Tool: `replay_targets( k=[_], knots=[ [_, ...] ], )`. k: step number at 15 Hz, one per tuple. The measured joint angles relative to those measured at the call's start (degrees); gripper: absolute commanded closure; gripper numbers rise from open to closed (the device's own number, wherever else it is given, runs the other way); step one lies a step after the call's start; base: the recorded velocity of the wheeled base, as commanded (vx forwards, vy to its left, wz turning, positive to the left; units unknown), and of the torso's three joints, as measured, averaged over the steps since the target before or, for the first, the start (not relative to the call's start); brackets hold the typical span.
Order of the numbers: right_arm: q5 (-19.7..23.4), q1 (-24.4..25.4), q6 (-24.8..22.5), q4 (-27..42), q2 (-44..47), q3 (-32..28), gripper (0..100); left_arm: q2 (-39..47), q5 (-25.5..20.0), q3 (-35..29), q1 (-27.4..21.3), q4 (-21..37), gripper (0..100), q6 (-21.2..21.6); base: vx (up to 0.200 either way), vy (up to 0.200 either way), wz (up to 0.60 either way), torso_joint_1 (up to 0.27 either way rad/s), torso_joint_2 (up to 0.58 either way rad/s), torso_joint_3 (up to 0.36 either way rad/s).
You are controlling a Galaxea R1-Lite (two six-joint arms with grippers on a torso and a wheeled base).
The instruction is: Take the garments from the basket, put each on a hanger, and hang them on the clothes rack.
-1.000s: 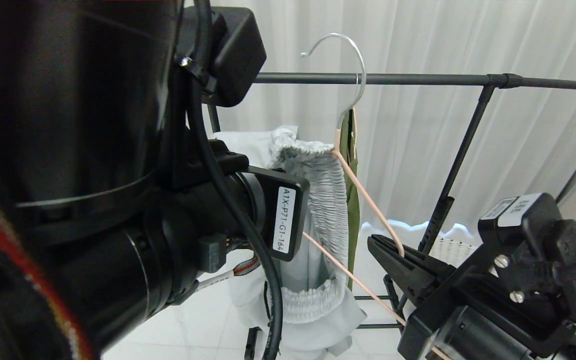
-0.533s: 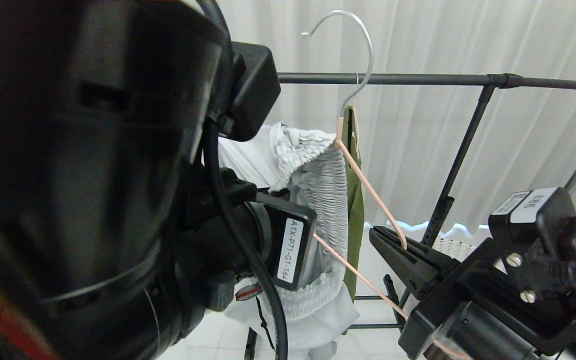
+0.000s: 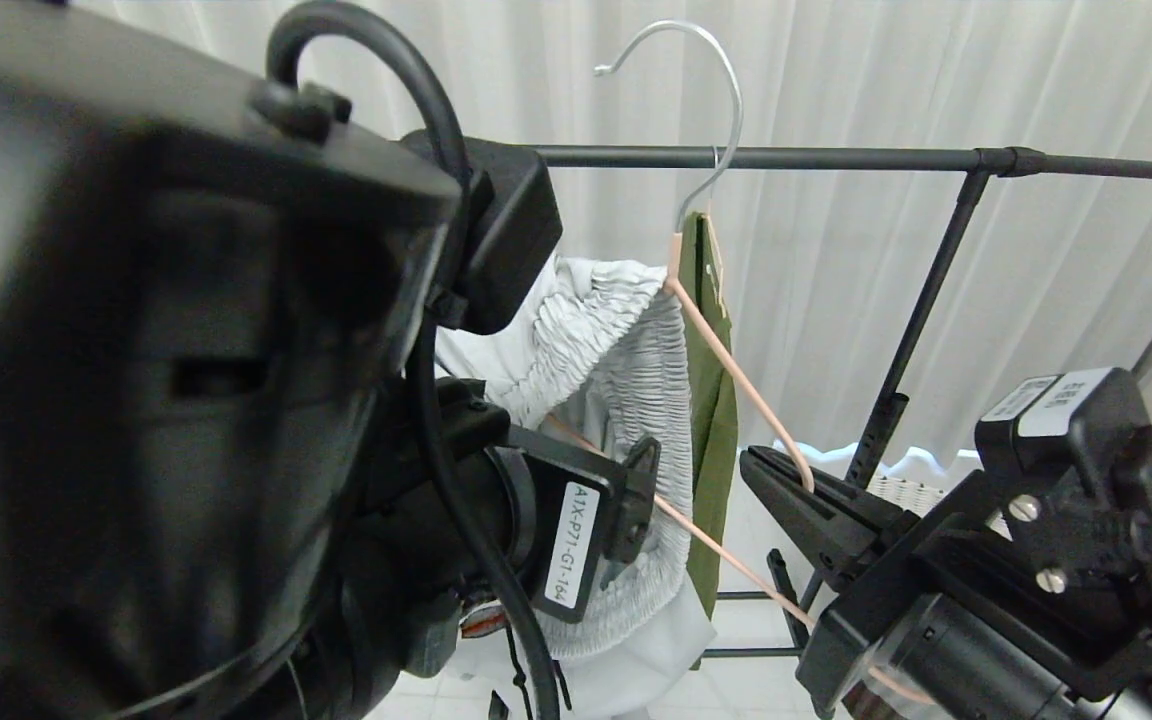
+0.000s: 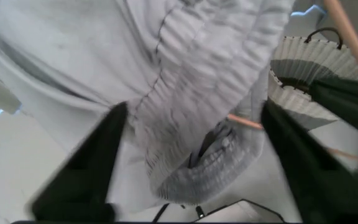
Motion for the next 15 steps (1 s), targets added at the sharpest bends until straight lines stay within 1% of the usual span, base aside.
replay_targets(
  k=[4, 6, 7, 8, 9, 11, 12, 13, 15],
  knots=[
    [0.04, -1.48, -0.43, -0.99, -0.11, 0.20, 100, -2.79, 0.01, 3.34, -0.13, 0.00, 0, 0.11, 0.000, 0.000, 0.00, 0.000, 0.00, 0.000],
    [0.02, -2.07, -0.45, -1.28, -0.28, 1.34, 100, -5.46, 0.00, 4.85, -1.21, -0.02, 0, 0.72, 0.000, 0.000, 0.00, 0.000, 0.00, 0.000],
    [0.04, -2.29, -0.45, -1.23, -0.55, 2.30, 100, -6.95, -0.05, 5.68, -1.49, 0.00, 0, 2.01, 0.000, 0.000, 0.00, 0.000, 0.00, 0.000],
    [0.09, -2.38, -0.49, -1.26, -1.02, 3.50, 100, -8.89, -0.33, 6.60, -1.57, 0.00, 0, 4.63, 0.000, 0.000, 0.00, 0.000, 0.00, 0.000],
    [0.15, -2.46, -0.65, -1.32, -1.60, 4.74, 100, -10.75, -1.56, 7.30, -1.12, -0.02, 0, 7.91, 0.000, 0.000, 0.00, 0.000, 0.00, 0.000],
    [0.49, -2.57, -1.28, -1.26, -3.00, 7.39, 100, -14.12, -6.81, 8.52, 1.50, -0.02, 0, 14.99, 0.000, 0.000, 0.00, 0.000, 0.00, 0.000],
    [0.90, -2.57, -1.61, -1.32, -3.83, 8.66, 100, -15.52, -11.41, 9.09, 3.51, 0.01, 0, 19.54, 0.000, 0.000, 0.00, 0.000, 0.00, 0.000],
    [1.97, -2.51, -2.02, -1.28, -4.66, 10.08, 100, -16.54, -17.49, 9.53, 5.94, 0.00, 0, 23.28, 0.000, 0.000, 0.00, 0.000, 0.00, 0.000],
    [4.90, -2.40, -3.44, -1.29, -6.84, 13.18, 100, -17.96, -32.24, 10.25, 12.87, 0.01, 0, 32.68, 0.000, 0.000, 0.00, 0.000, 0.00, 0.000]
  ],
)
